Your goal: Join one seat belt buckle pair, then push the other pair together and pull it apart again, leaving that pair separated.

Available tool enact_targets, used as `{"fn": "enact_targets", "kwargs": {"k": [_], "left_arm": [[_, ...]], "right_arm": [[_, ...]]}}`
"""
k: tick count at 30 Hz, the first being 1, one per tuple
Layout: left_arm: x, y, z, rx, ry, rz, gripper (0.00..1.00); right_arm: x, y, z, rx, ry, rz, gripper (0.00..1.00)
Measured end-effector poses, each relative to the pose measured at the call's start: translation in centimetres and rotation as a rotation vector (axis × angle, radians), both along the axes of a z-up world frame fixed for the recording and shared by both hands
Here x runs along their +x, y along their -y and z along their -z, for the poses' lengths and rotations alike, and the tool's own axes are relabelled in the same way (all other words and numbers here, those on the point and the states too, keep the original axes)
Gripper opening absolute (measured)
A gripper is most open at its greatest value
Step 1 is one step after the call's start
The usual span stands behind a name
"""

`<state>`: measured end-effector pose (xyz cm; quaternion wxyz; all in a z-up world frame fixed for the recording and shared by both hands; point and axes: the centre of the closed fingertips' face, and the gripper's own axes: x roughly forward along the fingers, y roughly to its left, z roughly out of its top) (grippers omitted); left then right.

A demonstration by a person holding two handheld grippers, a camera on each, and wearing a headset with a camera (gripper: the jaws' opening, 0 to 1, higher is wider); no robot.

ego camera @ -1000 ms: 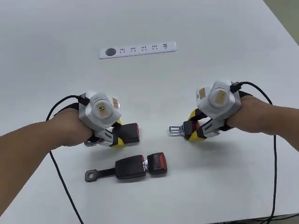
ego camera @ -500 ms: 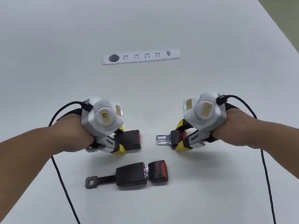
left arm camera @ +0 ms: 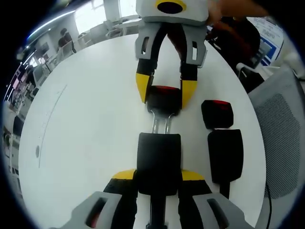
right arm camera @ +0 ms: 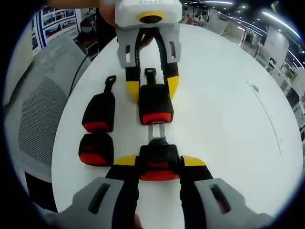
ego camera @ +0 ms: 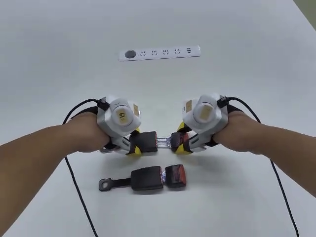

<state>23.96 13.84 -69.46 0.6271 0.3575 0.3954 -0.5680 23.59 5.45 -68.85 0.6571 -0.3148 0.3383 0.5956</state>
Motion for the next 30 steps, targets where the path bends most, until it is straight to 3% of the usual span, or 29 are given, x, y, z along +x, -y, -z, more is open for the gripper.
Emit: {"fn": "enact_targets", "kwargs": {"k": [10, 21, 28, 30], "left_arm": [[0.1, 0.0, 0.1, 0.01, -0.001, 0.023, 0.32], [0.1, 0.1, 0.0, -0.007, 0.004, 0.031, 0.31], [0.0, 0.1, -0.1, -0.007, 0.005, 0.041, 0.31], [0.0, 0.2, -0.2, -0.008, 0.004, 0.047, 0.31]], "right_arm": [[0.0, -1.0, -0.2, 0.033, -0.008, -0.002, 0.31], [0.4, -1.8, 0.2, 0.021, -0.014, -0.03, 0.3], [0.0, -2.0, -0.7, 0.023, -0.008, -0.037, 0.3], [0.3, -2.4, -0.1, 0.034, -0.015, -0.034, 0.3]]}}
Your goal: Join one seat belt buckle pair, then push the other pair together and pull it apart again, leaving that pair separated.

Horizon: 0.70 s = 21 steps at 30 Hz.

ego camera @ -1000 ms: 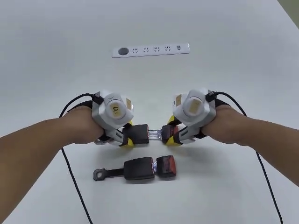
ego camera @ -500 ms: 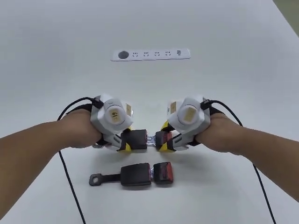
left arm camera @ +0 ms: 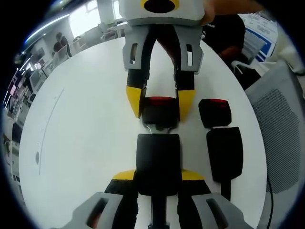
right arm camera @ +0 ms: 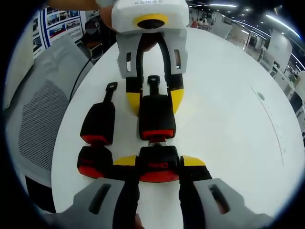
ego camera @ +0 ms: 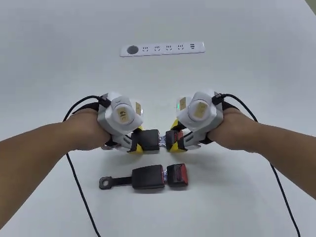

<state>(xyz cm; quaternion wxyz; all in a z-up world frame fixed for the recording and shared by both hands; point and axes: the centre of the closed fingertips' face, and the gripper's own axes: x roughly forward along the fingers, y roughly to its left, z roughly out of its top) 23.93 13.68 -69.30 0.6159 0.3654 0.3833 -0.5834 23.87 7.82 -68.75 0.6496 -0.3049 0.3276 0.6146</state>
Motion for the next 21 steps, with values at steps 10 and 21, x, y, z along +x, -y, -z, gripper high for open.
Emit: {"fn": "enact_targets", "kwargs": {"k": [10, 21], "left_arm": [[-0.1, 0.1, -0.1, 0.007, 0.006, 0.001, 0.31], [-0.1, 0.2, -0.1, 0.015, 0.003, -0.009, 0.31]], "right_arm": [[-0.2, -0.6, -0.3, -0.013, 0.004, -0.006, 0.3], [0.0, -0.5, -0.1, -0.004, 0.0, 0.0, 0.3]]}}
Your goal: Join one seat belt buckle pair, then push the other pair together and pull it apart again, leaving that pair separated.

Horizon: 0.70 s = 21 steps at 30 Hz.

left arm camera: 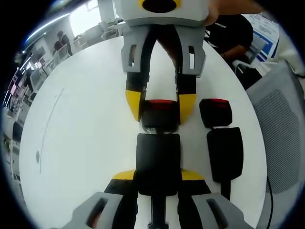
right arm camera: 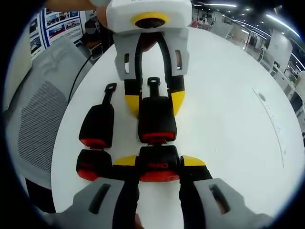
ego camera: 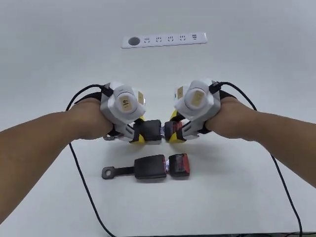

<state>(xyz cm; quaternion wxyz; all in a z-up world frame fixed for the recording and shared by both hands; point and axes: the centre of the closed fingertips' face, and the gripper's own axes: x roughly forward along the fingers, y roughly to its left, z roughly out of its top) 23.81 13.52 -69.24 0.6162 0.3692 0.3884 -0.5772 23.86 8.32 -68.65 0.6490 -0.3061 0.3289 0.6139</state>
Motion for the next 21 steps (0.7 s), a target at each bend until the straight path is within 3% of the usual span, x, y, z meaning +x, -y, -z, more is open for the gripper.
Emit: {"fn": "enact_targets", "kwargs": {"k": [12, 16, 21], "left_arm": [[0.0, -0.1, 0.1, -0.001, 0.0, -0.013, 0.31], [0.1, -0.1, 0.2, 0.01, -0.004, -0.001, 0.31], [0.2, -0.1, 0.4, 0.025, -0.011, 0.007, 0.31]], "right_arm": [[0.1, 1.5, 0.1, -0.012, 0.008, -0.007, 0.31], [-0.3, 2.2, -0.4, 0.017, -0.005, 0.014, 0.31], [-0.3, 3.7, 0.2, 0.029, -0.01, 0.03, 0.32]]}}
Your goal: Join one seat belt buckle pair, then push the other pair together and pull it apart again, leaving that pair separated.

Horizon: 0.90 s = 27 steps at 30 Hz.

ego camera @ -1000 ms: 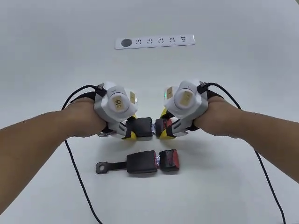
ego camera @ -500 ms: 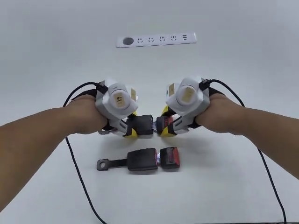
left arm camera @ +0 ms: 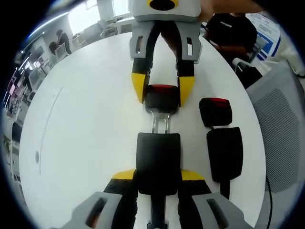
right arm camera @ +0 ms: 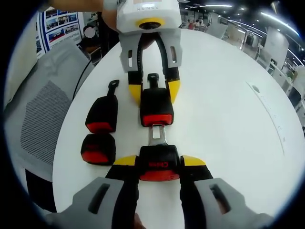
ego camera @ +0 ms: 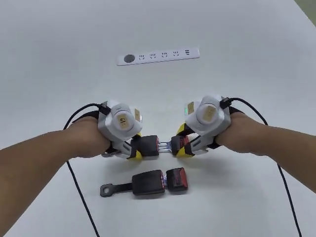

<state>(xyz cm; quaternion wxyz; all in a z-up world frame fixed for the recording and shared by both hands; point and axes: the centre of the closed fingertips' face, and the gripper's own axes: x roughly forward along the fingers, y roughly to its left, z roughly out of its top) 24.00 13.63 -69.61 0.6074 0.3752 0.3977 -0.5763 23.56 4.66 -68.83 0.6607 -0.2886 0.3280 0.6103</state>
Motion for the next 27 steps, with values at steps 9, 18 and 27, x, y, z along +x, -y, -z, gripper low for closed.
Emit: {"fn": "enact_targets", "kwargs": {"k": [9, 18, 27], "left_arm": [[-0.1, -0.1, -0.1, 0.014, -0.001, 0.004, 0.32], [0.0, -0.3, 0.0, 0.002, 0.001, -0.01, 0.33], [-0.1, -0.1, 0.0, 0.023, -0.001, -0.036, 0.34]], "right_arm": [[-0.2, 4.1, 0.2, -0.054, 0.013, 0.01, 0.33], [0.2, 7.4, 0.7, -0.145, 0.028, 0.01, 0.34], [0.0, 7.3, 0.1, -0.196, 0.047, 0.016, 0.37]]}}
